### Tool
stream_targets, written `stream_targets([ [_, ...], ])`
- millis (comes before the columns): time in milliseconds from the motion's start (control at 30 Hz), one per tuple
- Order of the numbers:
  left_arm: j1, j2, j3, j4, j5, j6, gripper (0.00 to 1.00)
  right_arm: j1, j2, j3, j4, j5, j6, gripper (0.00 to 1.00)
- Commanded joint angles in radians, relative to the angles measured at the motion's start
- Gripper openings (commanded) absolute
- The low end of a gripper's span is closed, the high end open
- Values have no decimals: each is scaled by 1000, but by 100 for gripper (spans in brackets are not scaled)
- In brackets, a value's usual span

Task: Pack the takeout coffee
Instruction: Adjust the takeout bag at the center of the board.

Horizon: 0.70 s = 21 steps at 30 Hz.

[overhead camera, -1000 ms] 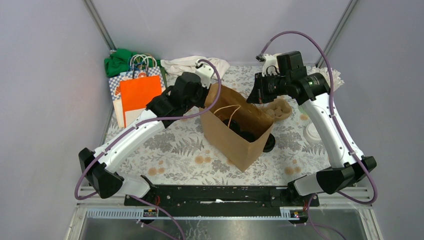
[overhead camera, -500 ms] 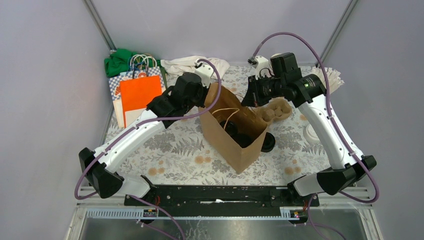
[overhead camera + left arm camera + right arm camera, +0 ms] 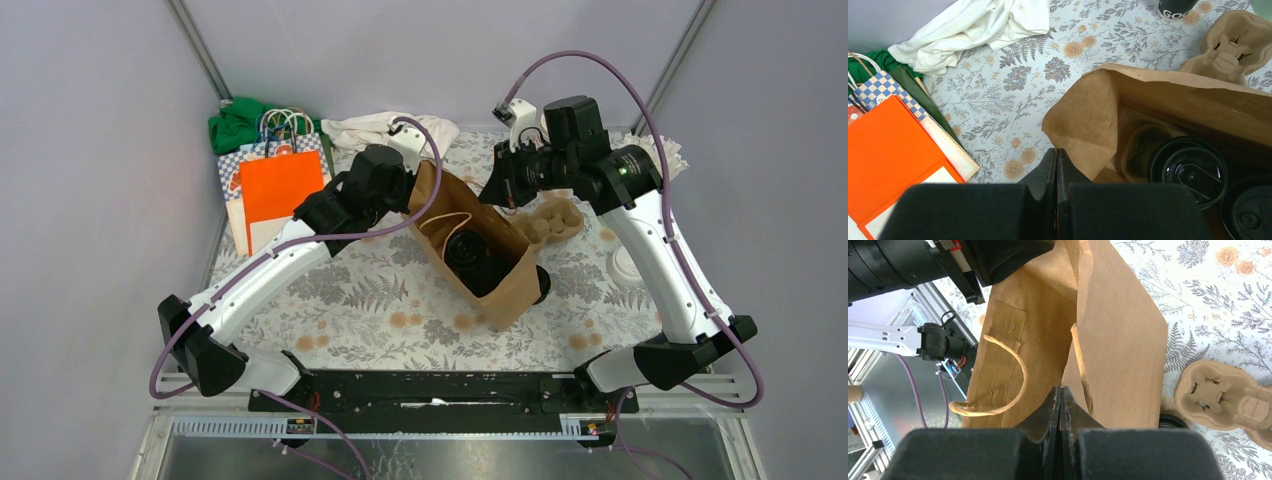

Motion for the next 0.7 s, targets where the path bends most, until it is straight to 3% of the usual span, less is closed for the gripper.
stream_targets([
  [0,-1,5,37,45,-37,-4,0,11,-19,3,0,2,-19,0],
  [367,-1,-1,54,20,-93,-8,0,12,-85,-99,-9,10,-14,0],
  [667,-1,9,115,19,-185,4,0,28,-86,-50,-26,69,-33,0],
])
